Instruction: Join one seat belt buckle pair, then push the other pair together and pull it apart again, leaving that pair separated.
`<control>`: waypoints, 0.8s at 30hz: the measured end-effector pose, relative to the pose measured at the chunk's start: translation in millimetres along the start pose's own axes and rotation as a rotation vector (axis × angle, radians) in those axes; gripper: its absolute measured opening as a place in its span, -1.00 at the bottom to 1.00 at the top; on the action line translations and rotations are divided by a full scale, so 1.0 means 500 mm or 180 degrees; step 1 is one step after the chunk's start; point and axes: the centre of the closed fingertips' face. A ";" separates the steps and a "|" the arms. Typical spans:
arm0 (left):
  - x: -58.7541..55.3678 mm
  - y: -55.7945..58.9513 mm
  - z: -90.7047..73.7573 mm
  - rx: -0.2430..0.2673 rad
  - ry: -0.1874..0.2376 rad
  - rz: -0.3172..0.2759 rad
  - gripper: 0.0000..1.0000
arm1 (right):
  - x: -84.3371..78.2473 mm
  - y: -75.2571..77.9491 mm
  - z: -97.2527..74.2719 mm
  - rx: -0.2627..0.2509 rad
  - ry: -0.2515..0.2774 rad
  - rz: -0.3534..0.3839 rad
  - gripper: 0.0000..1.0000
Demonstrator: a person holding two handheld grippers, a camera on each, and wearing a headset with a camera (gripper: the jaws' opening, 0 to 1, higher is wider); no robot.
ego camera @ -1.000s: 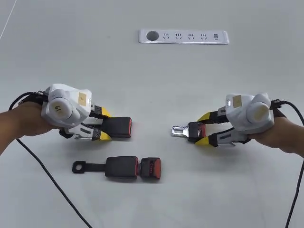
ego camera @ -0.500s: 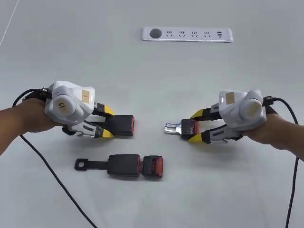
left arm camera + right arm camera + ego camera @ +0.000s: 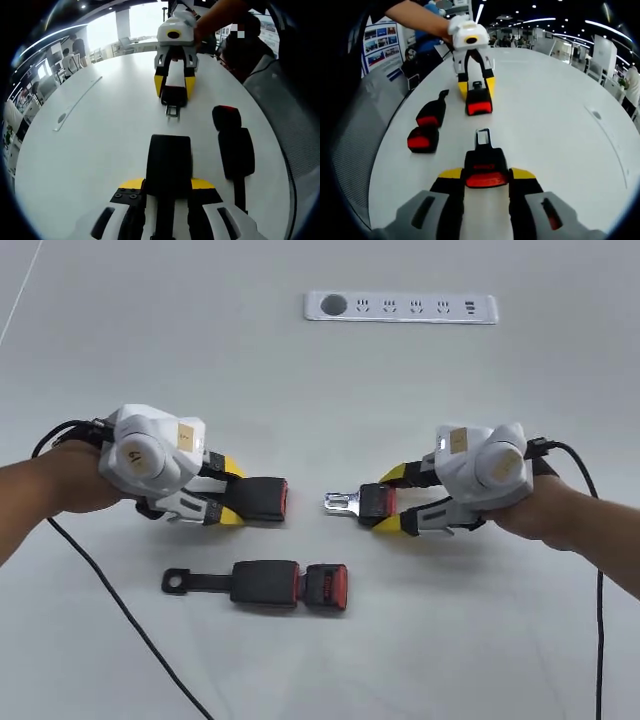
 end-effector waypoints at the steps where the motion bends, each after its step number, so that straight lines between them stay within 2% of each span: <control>1: 0.000 0.000 0.000 0.0000 -0.0003 0.0002 -0.35 | 0.004 0.000 0.005 0.0007 0.0004 -0.0002 -0.32; 16: 0.000 0.004 -0.003 -0.0005 -0.0049 0.0015 -0.35 | 0.050 -0.001 0.053 -0.0001 0.0064 -0.0026 -0.32; 24: -0.001 0.007 -0.003 -0.0006 -0.0057 0.0010 -0.35 | 0.060 -0.003 0.067 0.0016 0.0003 -0.0039 -0.33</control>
Point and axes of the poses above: the centre of the closed fingertips' face, and the gripper's own axes: z roughly forward along the fingers, y roughly to its right, x roughly out of its top, and after that the axes turned 5 degrees about x, right-handed
